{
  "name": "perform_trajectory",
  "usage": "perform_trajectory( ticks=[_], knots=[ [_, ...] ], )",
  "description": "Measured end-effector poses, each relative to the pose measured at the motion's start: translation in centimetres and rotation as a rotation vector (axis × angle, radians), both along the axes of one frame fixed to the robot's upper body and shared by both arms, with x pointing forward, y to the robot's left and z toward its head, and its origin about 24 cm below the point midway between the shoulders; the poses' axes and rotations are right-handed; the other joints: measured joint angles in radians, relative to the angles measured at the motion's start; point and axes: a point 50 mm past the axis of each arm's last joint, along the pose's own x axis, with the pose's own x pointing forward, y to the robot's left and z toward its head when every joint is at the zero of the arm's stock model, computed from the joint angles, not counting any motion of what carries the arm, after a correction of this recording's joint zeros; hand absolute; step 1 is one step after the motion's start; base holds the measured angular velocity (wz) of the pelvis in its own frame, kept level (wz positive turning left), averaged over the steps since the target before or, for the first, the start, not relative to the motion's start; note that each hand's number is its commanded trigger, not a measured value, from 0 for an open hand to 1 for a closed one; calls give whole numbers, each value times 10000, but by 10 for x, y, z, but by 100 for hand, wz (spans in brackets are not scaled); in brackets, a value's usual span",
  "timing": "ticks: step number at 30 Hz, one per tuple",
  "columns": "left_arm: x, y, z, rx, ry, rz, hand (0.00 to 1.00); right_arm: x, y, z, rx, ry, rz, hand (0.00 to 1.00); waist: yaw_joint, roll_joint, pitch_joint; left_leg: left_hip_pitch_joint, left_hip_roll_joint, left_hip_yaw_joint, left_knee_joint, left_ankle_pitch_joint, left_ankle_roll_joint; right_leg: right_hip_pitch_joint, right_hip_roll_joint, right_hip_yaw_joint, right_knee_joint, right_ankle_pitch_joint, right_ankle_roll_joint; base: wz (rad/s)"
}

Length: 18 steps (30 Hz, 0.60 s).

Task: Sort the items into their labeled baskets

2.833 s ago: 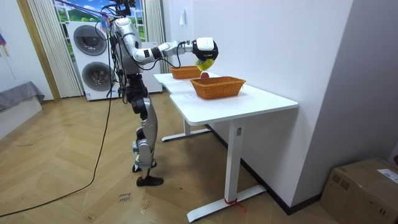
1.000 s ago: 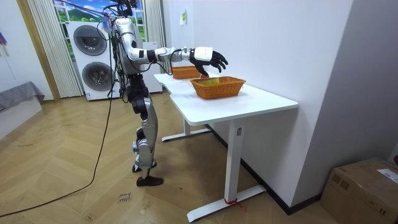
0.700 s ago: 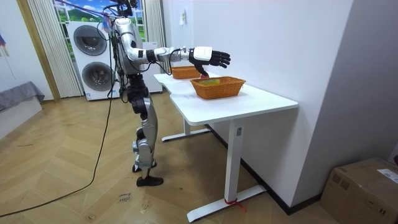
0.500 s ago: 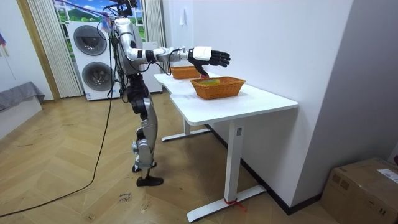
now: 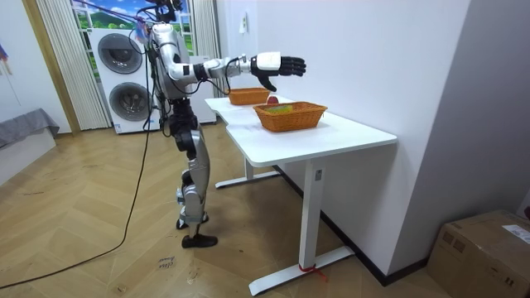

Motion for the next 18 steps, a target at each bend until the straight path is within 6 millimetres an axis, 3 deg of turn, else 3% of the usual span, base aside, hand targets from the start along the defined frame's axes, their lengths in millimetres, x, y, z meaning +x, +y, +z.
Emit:
perform_trajectory(
  ticks=[7,12,18],
  knots=[
    [1,2,1,52,-29,-26,0,0,1,2,-23,-76,25,0,157,-126,19,-19,-2,1,-4,-2,2,-19,0,-3,0,1,-1,0],
    [-5,2,1,40,66,96,0,0,2,7,-130,-425,-46,0,161,-36,45,-35,3,-9,-10,-2,2,-14,-2,-29,7,2,-2,0],
    [-4,1,1,74,40,96,0,1,7,17,-243,-1012,68,0,179,184,-9,-21,6,-13,-4,-3,2,-34,-17,-41,105,1,-2,0]
  ],
)
